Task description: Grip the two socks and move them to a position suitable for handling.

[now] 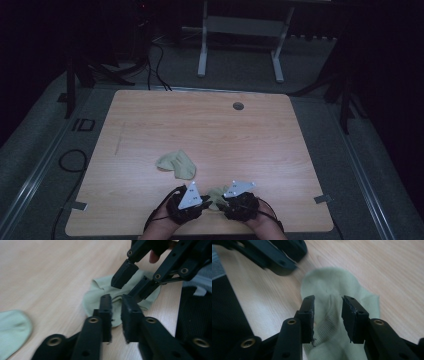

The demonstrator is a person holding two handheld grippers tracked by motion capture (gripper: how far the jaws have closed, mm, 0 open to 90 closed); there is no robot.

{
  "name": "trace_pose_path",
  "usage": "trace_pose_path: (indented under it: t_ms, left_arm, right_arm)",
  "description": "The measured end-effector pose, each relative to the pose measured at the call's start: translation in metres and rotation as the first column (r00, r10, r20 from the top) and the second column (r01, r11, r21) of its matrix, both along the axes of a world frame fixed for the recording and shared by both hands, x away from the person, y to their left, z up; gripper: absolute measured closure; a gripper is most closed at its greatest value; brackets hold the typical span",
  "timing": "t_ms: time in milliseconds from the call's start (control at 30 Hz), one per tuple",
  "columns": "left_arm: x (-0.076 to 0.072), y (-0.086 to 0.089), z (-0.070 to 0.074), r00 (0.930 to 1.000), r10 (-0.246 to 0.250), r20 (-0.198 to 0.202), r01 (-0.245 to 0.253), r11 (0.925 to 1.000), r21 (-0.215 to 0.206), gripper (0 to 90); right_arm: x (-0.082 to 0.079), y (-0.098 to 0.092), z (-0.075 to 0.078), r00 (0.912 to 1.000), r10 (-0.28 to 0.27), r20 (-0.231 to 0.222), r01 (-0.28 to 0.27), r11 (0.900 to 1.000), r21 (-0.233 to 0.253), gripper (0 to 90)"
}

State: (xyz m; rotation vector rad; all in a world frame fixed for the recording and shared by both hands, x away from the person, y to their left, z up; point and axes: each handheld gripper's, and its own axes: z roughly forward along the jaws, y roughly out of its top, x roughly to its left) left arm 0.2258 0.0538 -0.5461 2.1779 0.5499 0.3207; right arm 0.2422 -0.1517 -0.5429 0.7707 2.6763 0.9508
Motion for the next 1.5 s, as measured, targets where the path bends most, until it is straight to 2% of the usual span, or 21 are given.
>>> trace_pose_path:
  t_ms: [133, 233, 333, 400, 600, 767, 933, 1133, 1500]
  left_arm:
    - [0.011, -0.01, -0.01, 0.9995, 0.016, -0.029, -0.014, 0.9964, 0.084, 86.5]
    - [0.014, -0.012, -0.015, 0.9994, 0.015, -0.031, -0.012, 0.9927, 0.12, 87.7]
    - [0.016, -0.013, -0.02, 0.9988, 0.023, -0.044, -0.016, 0.9888, 0.148, 87.7]
    - [0.018, -0.01, -0.021, 0.998, 0.029, -0.057, -0.022, 0.9914, 0.129, 88.6]
    - [0.019, -0.01, -0.021, 0.9984, 0.02, -0.052, -0.013, 0.9905, 0.137, 89.0]
    - [0.022, -0.008, -0.021, 0.998, 0.009, -0.062, 0.0, 0.9907, 0.136, 89.0]
    - [0.023, -0.007, -0.021, 0.9982, -0.004, -0.06, 0.011, 0.9917, 0.128, 89.0]
    - [0.024, -0.008, -0.021, 0.9987, -0.019, -0.048, 0.025, 0.9903, 0.137, 89.0]
    - [0.027, -0.009, -0.021, 0.998, -0.021, -0.059, 0.028, 0.9912, 0.129, 89.0]
  right_arm:
    - [-0.001, 0.001, -0.006, 0.9999, 0.01, -0.01, -0.01, 0.999, -0.033, 64.4]
    - [-0.002, 0.003, -0.01, 0.9998, 0.021, -0.006, -0.022, 0.998, -0.062, 70.2]
    - [-0.001, 0.004, -0.01, 0.9996, 0.025, -0.01, -0.025, 0.998, -0.065, 77.2]
    - [-0.001, 0.004, -0.01, 0.9996, 0.025, -0.011, -0.025, 0.997, -0.074, 80.3]
    - [-0.001, 0.001, 0.001, 0.9997, 0.011, -0.02, -0.012, 0.998, -0.056, 83.5]
    - [0.002, -0.013, 0.015, 0.9997, -0.02, -0.015, 0.019, 1.0, -0.014, 83.5]
    - [0.007, -0.032, 0.025, 0.9973, -0.073, -0.012, 0.073, 0.997, 0.017, 83.4]
    - [0.015, -0.057, 0.025, 0.9906, -0.136, -0.01, 0.137, 0.99, 0.021, 83.3]
    - [0.027, -0.093, 0.01, 0.9703, -0.227, -0.083, 0.232, 0.971, 0.052, 82.9]
